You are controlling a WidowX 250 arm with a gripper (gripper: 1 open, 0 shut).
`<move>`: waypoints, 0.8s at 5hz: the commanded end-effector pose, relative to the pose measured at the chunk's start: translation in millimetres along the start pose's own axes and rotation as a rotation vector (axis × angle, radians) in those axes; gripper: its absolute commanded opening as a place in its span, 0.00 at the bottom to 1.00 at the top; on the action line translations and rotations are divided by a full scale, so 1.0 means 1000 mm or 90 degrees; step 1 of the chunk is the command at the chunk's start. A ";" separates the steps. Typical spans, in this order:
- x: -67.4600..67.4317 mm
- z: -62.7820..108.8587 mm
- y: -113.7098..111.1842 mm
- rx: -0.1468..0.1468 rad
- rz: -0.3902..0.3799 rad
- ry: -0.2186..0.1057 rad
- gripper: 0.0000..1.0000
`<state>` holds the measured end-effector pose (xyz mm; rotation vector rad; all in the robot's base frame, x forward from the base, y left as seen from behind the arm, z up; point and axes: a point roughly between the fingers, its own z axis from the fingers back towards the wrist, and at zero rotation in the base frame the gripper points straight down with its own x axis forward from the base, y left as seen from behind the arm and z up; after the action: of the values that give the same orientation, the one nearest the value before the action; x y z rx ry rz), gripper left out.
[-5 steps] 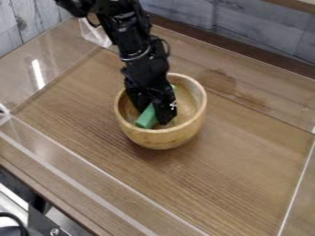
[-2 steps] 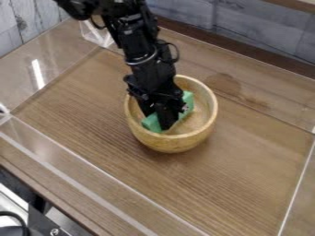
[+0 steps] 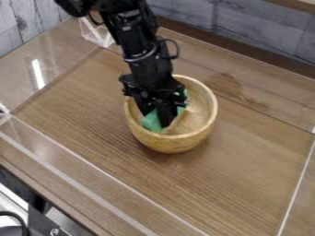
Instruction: Move green object from inside the wooden bowl to the table next to it
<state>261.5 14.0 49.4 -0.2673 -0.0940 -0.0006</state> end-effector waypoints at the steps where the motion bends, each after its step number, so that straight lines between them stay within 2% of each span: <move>1: 0.006 0.027 0.008 0.008 -0.016 -0.027 0.00; 2: 0.006 0.043 0.015 0.006 -0.028 -0.025 0.00; 4: 0.001 0.058 0.004 0.017 0.001 -0.034 0.00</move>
<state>250.9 31.7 90.8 -0.2581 -0.0929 0.0192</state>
